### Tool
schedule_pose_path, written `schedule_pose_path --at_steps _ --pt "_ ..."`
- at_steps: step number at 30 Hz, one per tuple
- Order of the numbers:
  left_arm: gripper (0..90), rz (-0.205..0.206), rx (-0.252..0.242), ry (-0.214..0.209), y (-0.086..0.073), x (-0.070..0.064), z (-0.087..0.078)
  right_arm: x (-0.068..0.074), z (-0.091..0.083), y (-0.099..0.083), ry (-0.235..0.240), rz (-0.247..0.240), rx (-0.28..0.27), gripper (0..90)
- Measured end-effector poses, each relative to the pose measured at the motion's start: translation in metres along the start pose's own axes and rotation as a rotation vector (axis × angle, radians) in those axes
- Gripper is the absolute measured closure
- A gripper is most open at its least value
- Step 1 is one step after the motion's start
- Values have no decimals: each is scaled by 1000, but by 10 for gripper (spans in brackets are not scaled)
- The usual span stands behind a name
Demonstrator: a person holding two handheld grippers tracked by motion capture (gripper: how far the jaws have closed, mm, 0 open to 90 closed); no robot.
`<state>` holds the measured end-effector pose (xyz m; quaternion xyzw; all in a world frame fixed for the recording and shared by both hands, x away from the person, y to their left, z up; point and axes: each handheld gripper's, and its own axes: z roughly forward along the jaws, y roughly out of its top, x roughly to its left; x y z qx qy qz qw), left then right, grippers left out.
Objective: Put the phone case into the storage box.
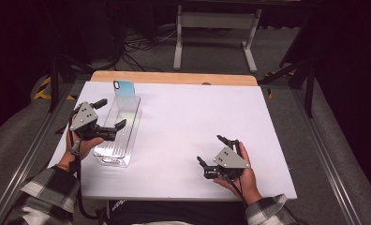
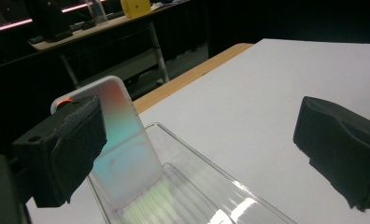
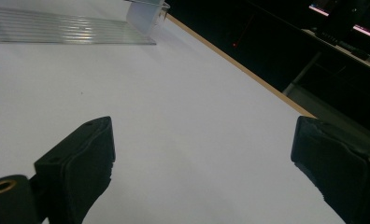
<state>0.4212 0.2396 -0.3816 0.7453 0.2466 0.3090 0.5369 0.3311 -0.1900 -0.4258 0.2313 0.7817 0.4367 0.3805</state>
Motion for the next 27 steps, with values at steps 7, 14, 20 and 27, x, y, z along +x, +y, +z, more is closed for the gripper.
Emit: schedule_pose_path --at_steps 7,14,20,27 --pt "37 7 -4 -8 2 -4 -2 -1 -1 0 -2 0 -2 72" --pt "38 15 -8 -15 3 -9 -4 -1 -1 1 -3 2 -6 73" --pt "38 21 -18 -20 4 -12 -8 -2 -2 1 -5 6 -11 73" --pt "38 24 -25 -32 5 -16 -10 -2 -3 2 -3 15 -17 73"
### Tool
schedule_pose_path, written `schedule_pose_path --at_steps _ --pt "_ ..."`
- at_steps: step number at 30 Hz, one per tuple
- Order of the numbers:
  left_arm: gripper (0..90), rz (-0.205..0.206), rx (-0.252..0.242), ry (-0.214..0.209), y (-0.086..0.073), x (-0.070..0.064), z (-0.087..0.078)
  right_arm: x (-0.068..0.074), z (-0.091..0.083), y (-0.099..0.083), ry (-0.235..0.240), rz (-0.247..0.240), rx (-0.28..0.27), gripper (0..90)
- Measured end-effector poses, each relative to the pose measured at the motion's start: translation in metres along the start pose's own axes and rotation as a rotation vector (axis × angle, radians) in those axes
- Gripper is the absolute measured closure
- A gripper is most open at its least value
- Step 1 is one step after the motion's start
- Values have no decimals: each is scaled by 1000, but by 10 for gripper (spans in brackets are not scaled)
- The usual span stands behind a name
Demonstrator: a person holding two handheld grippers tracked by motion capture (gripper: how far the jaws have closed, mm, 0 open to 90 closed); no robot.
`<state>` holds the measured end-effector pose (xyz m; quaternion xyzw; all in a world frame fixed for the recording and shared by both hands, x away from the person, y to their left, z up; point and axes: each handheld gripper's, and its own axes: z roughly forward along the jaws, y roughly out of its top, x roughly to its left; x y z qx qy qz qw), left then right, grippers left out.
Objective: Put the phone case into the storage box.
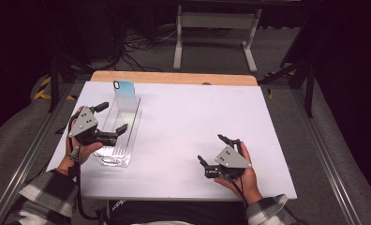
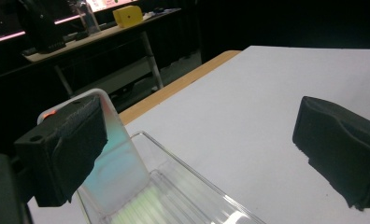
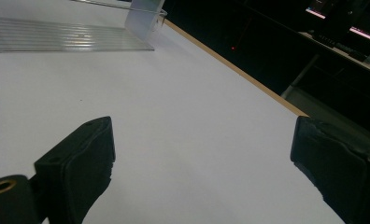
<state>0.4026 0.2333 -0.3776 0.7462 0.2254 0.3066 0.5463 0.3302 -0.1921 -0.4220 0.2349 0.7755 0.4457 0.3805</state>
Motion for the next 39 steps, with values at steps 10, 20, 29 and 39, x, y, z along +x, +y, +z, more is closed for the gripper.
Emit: schedule_pose_path --at_steps 10,20,29,39 --pt "38 12 -15 -8 2 -8 -3 -1 0 0 1 5 -2 73" --pt "38 23 -29 -23 4 -17 -6 -1 -1 0 0 3 -2 73" --pt "36 34 -38 -36 6 -26 -8 -2 -2 1 1 2 -8 73" --pt "35 31 -54 -44 5 -39 -10 -2 -4 3 4 8 -17 73"
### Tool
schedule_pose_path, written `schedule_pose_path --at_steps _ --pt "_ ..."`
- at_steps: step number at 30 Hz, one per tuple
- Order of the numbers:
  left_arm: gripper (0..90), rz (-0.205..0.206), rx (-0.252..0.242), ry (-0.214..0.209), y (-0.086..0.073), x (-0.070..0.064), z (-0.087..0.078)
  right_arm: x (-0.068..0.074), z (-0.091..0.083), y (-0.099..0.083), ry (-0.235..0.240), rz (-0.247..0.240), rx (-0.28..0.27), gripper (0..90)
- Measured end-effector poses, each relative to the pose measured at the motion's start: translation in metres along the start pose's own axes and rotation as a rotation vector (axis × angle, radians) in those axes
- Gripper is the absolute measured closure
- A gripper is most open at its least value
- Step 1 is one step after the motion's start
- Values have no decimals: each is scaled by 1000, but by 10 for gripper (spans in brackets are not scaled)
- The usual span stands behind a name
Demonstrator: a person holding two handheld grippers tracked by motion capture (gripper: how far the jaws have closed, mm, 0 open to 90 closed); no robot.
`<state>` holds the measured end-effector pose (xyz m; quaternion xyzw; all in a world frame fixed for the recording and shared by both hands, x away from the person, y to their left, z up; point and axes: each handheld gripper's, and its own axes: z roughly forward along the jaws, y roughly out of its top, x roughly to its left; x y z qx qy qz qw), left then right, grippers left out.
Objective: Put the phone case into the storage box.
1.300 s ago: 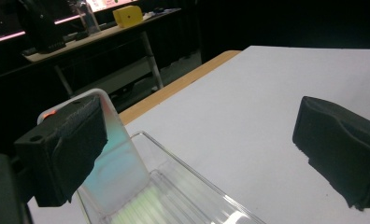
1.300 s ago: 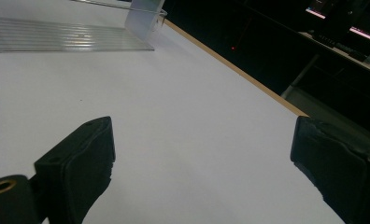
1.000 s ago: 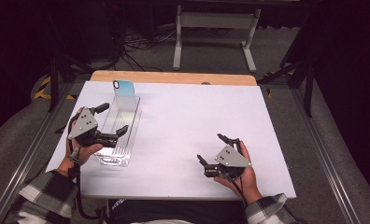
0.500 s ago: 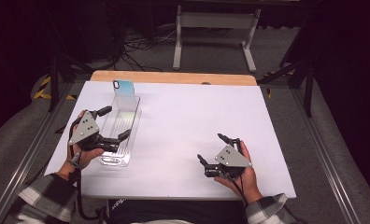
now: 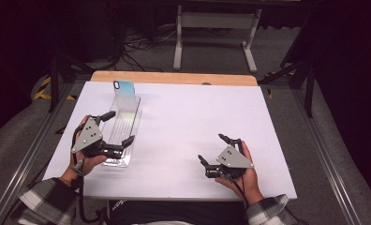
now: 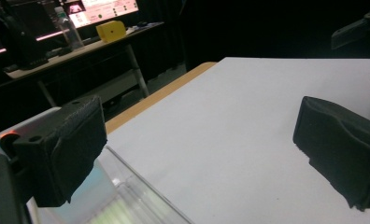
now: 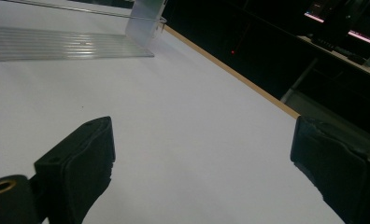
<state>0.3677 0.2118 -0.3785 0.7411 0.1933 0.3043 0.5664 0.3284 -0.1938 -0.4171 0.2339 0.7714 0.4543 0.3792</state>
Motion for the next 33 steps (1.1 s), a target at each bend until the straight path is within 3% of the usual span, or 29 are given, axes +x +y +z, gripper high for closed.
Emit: schedule_pose_path --at_steps 10,17,33 --pt "27 9 -2 -16 1 -13 0 0 -2 2 7 6 -11 73" --pt "41 -11 -7 -39 -3 -21 2 0 -2 3 9 4 -16 73" --pt "49 11 11 -63 -11 -35 9 2 -3 5 15 2 -30 71"
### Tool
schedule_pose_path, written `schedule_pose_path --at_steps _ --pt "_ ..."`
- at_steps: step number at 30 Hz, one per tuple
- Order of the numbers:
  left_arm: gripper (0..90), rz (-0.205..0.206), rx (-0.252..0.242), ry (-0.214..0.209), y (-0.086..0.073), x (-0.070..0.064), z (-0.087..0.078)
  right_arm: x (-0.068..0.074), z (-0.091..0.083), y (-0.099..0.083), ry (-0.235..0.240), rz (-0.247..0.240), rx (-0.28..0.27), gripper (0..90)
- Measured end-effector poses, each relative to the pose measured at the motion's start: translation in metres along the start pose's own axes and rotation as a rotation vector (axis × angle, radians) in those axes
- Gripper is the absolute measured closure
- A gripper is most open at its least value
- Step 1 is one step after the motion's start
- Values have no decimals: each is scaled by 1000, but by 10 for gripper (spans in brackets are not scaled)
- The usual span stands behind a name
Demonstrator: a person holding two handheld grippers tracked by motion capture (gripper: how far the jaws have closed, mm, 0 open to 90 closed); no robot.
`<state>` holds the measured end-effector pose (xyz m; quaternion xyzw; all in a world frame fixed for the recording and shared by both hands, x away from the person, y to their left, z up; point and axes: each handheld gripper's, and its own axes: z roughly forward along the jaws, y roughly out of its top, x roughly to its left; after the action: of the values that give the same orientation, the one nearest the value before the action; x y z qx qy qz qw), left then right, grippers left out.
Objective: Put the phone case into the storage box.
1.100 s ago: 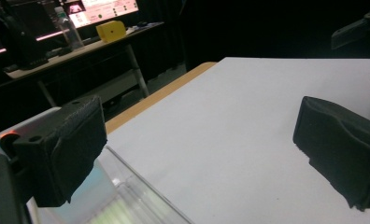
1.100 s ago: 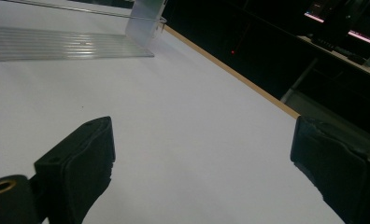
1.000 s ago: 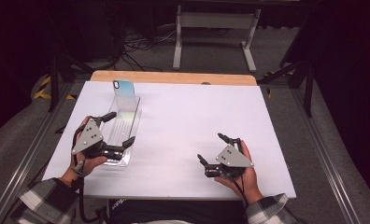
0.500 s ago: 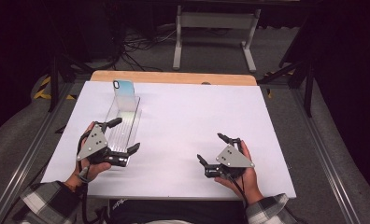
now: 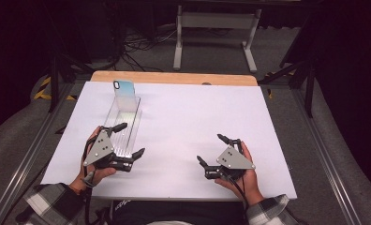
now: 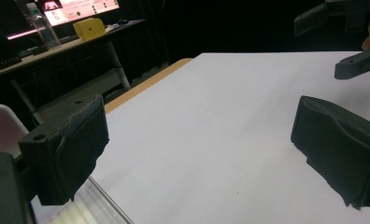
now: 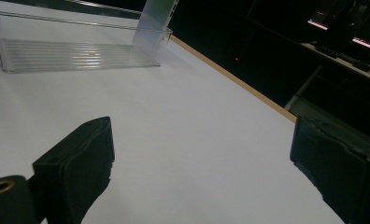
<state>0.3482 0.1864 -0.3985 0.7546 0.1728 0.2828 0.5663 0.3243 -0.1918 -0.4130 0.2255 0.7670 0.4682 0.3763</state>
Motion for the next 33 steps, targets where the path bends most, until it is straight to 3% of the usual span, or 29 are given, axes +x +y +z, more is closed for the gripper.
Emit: schedule_pose_path --at_steps 16,18,33 --pt "45 -19 38 -20 -13 -6 0 1 -2 0 14 19 -6 59" --pt "45 1 40 -12 -14 -6 0 1 -2 0 14 21 -3 57" --pt "39 -42 95 -41 -30 -9 -4 1 -2 -1 18 38 16 45"
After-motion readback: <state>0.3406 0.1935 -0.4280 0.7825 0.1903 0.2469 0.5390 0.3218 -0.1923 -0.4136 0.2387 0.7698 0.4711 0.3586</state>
